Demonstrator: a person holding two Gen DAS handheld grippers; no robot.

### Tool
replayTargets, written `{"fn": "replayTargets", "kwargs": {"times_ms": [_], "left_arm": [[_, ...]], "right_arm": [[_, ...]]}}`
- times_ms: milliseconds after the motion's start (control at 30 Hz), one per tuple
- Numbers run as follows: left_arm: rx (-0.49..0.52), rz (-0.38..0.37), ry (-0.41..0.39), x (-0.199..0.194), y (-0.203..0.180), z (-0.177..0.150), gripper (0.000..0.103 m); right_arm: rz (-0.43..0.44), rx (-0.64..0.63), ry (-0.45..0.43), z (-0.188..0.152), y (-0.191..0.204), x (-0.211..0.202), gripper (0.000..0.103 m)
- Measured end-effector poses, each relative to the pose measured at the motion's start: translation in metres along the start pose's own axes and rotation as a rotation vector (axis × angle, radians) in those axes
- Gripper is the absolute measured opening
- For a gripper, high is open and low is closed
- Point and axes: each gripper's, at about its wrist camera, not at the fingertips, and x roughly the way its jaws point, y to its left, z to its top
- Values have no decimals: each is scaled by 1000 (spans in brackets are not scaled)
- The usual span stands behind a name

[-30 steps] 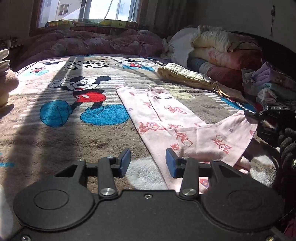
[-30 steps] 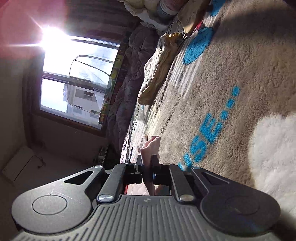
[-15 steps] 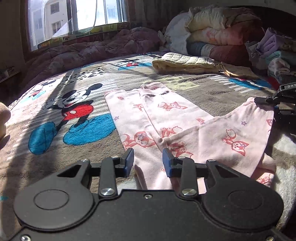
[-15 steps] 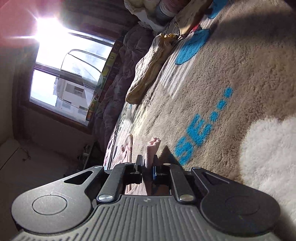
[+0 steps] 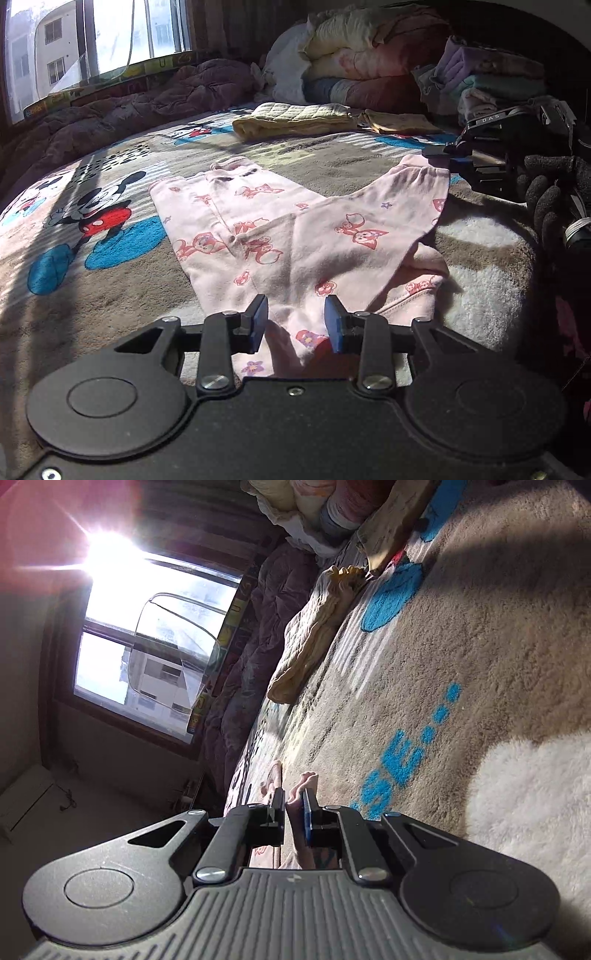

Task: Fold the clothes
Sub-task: 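Lay the folded end down and open the right gripper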

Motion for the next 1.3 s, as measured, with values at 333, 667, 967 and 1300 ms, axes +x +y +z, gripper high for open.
{"fn": "replayTargets", "kwargs": {"times_ms": [333,667,967,1300], "left_arm": [[-3,-51,-50,-23,-2,-1,42],[60,-128,-44,-32,-2,-10,51],[73,-192,31,-24,3,-23,55],[22,-256,34,-25,20,-27,60]], "right_arm": [[-114,-116,22,-15,11,-1,35],[-61,-35,28,-14,35,3,8],[-20,-25,70,-10,90,52,8],[-19,-105,121,-21,145,107,8]]}}
